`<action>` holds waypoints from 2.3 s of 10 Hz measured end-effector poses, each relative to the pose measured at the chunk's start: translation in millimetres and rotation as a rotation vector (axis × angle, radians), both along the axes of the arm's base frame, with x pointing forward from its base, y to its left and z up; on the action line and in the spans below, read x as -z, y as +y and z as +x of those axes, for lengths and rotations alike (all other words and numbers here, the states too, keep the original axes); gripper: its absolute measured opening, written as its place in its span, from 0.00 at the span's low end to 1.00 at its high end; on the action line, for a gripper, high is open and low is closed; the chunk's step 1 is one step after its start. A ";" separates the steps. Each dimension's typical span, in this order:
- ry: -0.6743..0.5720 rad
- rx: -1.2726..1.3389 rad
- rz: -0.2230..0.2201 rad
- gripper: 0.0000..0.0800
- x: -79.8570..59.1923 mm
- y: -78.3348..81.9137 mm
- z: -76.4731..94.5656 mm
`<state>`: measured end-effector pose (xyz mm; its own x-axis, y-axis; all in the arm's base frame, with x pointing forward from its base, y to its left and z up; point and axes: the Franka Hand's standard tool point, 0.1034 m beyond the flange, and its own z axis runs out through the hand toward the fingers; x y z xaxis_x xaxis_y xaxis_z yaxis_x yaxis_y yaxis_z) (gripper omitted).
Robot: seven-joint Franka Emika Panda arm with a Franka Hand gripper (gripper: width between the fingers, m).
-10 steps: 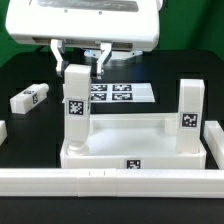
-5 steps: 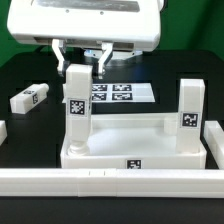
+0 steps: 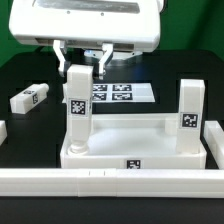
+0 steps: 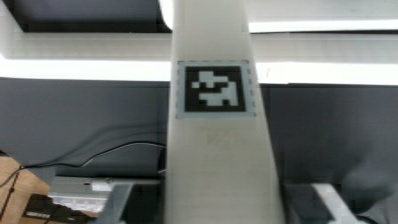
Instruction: Assemble desk
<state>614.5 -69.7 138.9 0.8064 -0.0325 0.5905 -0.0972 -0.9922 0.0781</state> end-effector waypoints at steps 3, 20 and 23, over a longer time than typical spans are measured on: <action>0.008 0.000 -0.003 0.36 7.9 -0.4 -2.6; 0.002 0.004 0.001 0.81 -9.7 -7.0 2.5; 0.015 0.002 0.005 0.81 -6.8 -5.1 1.4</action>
Offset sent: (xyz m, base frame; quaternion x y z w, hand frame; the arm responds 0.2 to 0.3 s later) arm -0.0084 -0.0002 -0.0128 -0.0005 0.0070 0.0013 1.0000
